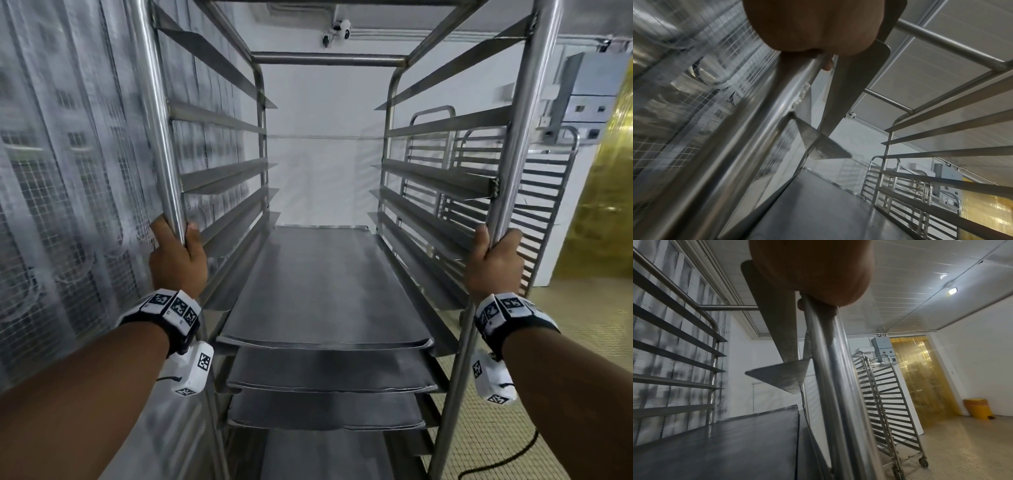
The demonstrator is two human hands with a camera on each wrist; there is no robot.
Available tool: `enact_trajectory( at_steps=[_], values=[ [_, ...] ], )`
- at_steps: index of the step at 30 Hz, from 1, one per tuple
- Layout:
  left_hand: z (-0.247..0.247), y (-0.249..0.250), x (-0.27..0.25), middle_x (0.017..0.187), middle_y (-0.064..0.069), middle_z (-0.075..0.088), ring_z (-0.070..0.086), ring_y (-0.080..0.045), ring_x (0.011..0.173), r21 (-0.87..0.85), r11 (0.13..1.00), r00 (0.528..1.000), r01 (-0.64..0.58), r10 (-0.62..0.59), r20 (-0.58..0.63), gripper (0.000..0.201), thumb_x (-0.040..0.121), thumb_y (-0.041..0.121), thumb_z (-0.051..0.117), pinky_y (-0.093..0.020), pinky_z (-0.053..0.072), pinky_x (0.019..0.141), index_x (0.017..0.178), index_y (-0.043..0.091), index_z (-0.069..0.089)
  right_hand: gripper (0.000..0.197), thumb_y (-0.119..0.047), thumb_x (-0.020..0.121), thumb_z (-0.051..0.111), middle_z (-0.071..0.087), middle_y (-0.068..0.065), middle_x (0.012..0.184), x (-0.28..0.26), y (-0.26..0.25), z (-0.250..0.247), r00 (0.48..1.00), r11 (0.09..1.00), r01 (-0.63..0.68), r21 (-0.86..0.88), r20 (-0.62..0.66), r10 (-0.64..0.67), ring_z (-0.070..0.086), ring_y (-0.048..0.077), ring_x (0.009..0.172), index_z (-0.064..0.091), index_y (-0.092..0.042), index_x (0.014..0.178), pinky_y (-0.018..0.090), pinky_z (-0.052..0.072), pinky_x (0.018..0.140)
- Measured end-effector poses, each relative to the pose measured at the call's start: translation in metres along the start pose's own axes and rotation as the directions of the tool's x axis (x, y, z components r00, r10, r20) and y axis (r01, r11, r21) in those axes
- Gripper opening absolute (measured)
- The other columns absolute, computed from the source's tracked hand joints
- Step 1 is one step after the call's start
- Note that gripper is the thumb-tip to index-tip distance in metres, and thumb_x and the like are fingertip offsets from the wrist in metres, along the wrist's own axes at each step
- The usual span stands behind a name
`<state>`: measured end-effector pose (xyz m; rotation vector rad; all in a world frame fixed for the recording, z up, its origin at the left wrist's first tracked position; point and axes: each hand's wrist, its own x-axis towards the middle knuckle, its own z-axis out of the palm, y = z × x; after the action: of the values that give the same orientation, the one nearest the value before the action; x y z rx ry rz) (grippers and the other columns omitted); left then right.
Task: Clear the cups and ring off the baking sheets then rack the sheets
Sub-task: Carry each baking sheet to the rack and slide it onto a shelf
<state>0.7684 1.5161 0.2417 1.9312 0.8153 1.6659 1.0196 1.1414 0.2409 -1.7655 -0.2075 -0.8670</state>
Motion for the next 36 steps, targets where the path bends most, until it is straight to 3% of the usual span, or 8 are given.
enact_trajectory(
  at_steps=[6, 14, 18, 21, 25, 29, 33, 36],
  values=[
    [0.04, -0.015, 0.019, 0.1, -0.028, 0.067, 0.065, -0.046, 0.082, -0.004, 1.0, 1.0, 0.01, -0.01, -0.02, 0.052, 0.104, 0.044, 0.041, -0.045, 0.048, 0.067, 0.138, 0.006, 0.034, 0.047, -0.054, 0.101, 0.038, 0.053, 0.016, 0.071, 0.022, 0.017, 0.042, 1.0, 1.0, 0.02, -0.007, -0.006, -0.02, 0.05, 0.03, 0.059, 0.037, -0.007, 0.106, 0.036, 0.038, 0.057],
    [0.086, -0.025, 0.041, 0.101, -0.031, 0.067, 0.066, -0.047, 0.083, 0.047, 0.998, 0.998, 0.039, -0.036, -0.057, 0.054, 0.104, 0.047, 0.04, -0.049, 0.05, 0.069, 0.14, 0.007, 0.034, 0.044, -0.041, 0.104, 0.043, 0.038, -0.006, 0.063, 0.049, 0.029, 0.083, 0.998, 0.997, 0.045, 0.06, 0.033, -0.047, 0.036, 0.009, 0.051, 0.041, 0.003, 0.108, 0.019, 0.02, 0.049],
    [0.104, -0.029, 0.048, 0.103, -0.032, 0.065, 0.064, -0.049, 0.083, 0.038, 0.999, 0.997, 0.021, -0.018, -0.08, 0.053, 0.104, 0.044, 0.041, -0.047, 0.047, 0.066, 0.138, 0.003, 0.036, 0.044, -0.04, 0.104, 0.044, 0.036, -0.006, 0.062, 0.059, 0.035, 0.101, 0.997, 0.996, 0.068, 0.059, 0.034, -0.07, 0.036, 0.017, 0.05, 0.042, 0.004, 0.107, 0.021, 0.02, 0.049],
    [0.117, -0.034, 0.056, 0.101, -0.033, 0.065, 0.064, -0.049, 0.082, 0.044, 0.999, 0.996, 0.019, -0.015, -0.093, 0.055, 0.104, 0.046, 0.04, -0.046, 0.046, 0.065, 0.139, 0.003, 0.036, 0.044, -0.041, 0.104, 0.042, 0.041, 0.0, 0.063, 0.066, 0.038, 0.112, 0.997, 0.998, 0.058, 0.031, 0.051, -0.059, 0.035, 0.013, 0.049, 0.041, 0.003, 0.109, 0.021, 0.019, 0.048],
    [0.134, -0.049, 0.071, 0.097, -0.03, 0.067, 0.065, -0.047, 0.075, 0.029, 1.0, 0.996, -0.002, 0.005, -0.093, 0.053, 0.103, 0.05, 0.039, -0.046, 0.049, 0.062, 0.135, 0.007, 0.036, 0.047, -0.048, 0.103, 0.04, 0.054, 0.013, 0.071, 0.072, 0.041, 0.132, 0.996, 0.997, 0.066, 0.032, 0.065, -0.068, 0.05, 0.026, 0.058, 0.039, -0.002, 0.108, 0.029, 0.034, 0.056],
    [0.15, -0.06, 0.085, 0.096, -0.031, 0.066, 0.064, -0.047, 0.076, 0.015, 1.0, 0.997, 0.016, -0.015, -0.069, 0.056, 0.103, 0.051, 0.038, -0.046, 0.048, 0.062, 0.137, 0.007, 0.035, 0.046, -0.049, 0.103, 0.039, 0.054, 0.01, 0.068, 0.076, 0.045, 0.154, 0.995, 0.997, 0.08, -0.008, 0.053, -0.08, 0.054, 0.028, 0.059, 0.039, -0.003, 0.108, 0.032, 0.038, 0.056],
    [0.164, -0.068, 0.102, 0.103, -0.033, 0.065, 0.064, -0.049, 0.082, -0.002, 0.999, 0.998, 0.044, -0.044, -0.043, 0.053, 0.104, 0.046, 0.039, -0.047, 0.048, 0.066, 0.138, 0.006, 0.035, 0.046, -0.046, 0.104, 0.04, 0.043, -0.003, 0.064, 0.076, 0.042, 0.171, 0.997, 0.998, 0.058, -0.022, 0.049, -0.057, 0.046, 0.022, 0.057, 0.04, 0.0, 0.11, 0.028, 0.03, 0.056],
    [0.178, -0.08, 0.116, 0.102, -0.032, 0.065, 0.064, -0.049, 0.082, -0.022, 0.999, 0.999, 0.025, -0.025, -0.025, 0.052, 0.104, 0.045, 0.04, -0.044, 0.046, 0.064, 0.136, 0.004, 0.036, 0.047, -0.047, 0.103, 0.041, 0.044, -0.001, 0.064, 0.08, 0.041, 0.189, 0.998, 0.998, 0.054, -0.023, 0.027, -0.053, 0.045, 0.023, 0.058, 0.04, -0.001, 0.11, 0.03, 0.032, 0.058]
  ],
)
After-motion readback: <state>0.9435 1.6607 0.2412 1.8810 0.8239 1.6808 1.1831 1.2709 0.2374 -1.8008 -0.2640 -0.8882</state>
